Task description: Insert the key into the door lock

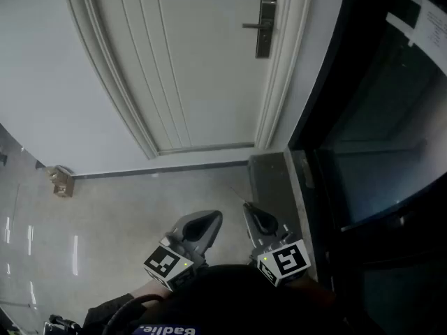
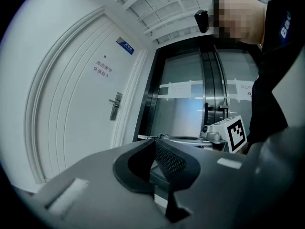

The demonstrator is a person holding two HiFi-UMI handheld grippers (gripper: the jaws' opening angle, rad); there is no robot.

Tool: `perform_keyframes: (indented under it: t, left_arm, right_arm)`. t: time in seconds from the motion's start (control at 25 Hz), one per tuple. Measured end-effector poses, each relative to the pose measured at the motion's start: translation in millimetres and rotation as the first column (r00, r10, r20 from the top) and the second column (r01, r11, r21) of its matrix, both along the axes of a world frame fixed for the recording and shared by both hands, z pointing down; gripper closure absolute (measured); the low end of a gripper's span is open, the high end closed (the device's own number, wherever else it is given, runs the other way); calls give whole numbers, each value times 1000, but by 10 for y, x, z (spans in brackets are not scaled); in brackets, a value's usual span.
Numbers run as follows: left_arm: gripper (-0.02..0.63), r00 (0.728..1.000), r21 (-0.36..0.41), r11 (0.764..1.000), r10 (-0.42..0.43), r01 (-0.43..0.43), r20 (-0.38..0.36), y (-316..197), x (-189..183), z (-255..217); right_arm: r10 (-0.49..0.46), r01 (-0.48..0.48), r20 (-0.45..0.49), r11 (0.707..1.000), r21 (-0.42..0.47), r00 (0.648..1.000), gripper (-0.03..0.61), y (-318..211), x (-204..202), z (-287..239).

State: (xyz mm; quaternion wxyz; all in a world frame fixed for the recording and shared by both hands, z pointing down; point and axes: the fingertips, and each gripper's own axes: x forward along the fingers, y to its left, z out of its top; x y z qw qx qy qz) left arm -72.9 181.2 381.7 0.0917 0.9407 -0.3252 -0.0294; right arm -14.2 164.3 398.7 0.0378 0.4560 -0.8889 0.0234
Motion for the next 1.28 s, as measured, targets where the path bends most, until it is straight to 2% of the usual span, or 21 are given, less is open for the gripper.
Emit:
perform_keyframes:
  t: [0.76,0.96,1.28]
  left_arm:
    - [594,1000,-19,1000,9,-9,0,-1,96,-5]
    - [594,1000,-23,1000,9,-9,9,-45,213,-36]
    - [594,999,-9,999,-30,30,17,-55,645,109]
  right_arm:
    - [-4,5,28,1000,-22,1000,566,3,83,-32]
    - [-5,5,28,1000,-26,1000,566,-41,223,-100]
    - [-32,32,29,999,-17,999,566,-49,702,12]
